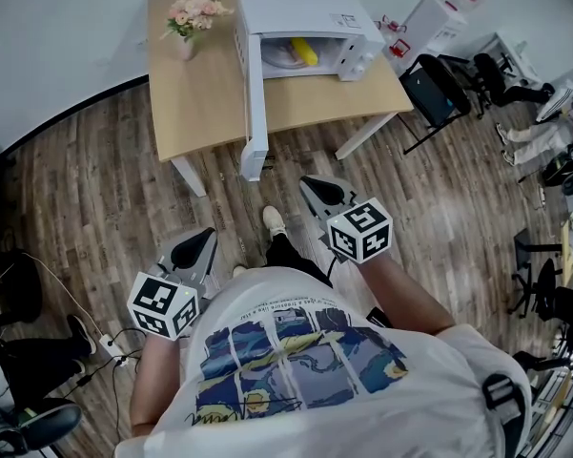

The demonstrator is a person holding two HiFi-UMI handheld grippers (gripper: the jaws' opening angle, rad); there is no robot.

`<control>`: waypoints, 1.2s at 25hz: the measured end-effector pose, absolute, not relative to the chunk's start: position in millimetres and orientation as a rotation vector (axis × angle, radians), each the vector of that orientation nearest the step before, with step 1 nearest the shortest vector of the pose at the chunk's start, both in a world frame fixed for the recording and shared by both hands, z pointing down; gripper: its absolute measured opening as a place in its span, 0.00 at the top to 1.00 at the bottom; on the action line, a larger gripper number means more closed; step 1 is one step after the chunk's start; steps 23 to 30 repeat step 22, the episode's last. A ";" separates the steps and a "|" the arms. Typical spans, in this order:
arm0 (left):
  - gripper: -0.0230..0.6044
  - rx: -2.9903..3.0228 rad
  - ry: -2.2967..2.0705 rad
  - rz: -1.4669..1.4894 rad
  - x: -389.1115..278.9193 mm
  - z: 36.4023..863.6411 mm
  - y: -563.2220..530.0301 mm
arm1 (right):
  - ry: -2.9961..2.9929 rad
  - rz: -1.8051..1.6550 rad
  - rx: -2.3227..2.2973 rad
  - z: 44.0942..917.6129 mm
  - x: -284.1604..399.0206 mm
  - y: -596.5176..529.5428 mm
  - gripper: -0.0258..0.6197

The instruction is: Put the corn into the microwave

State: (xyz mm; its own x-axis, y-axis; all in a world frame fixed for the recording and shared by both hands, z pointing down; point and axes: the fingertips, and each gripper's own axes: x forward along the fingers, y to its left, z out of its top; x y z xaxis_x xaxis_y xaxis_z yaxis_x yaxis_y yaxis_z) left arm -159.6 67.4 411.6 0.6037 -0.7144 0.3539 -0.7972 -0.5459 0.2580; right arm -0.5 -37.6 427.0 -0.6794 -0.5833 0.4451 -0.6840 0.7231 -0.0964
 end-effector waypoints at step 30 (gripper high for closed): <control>0.95 2.372 -1.260 0.287 -171.2 422.4 42.0 | -2.509 0.376 1.003 441.7 14.4 -70.1 0.95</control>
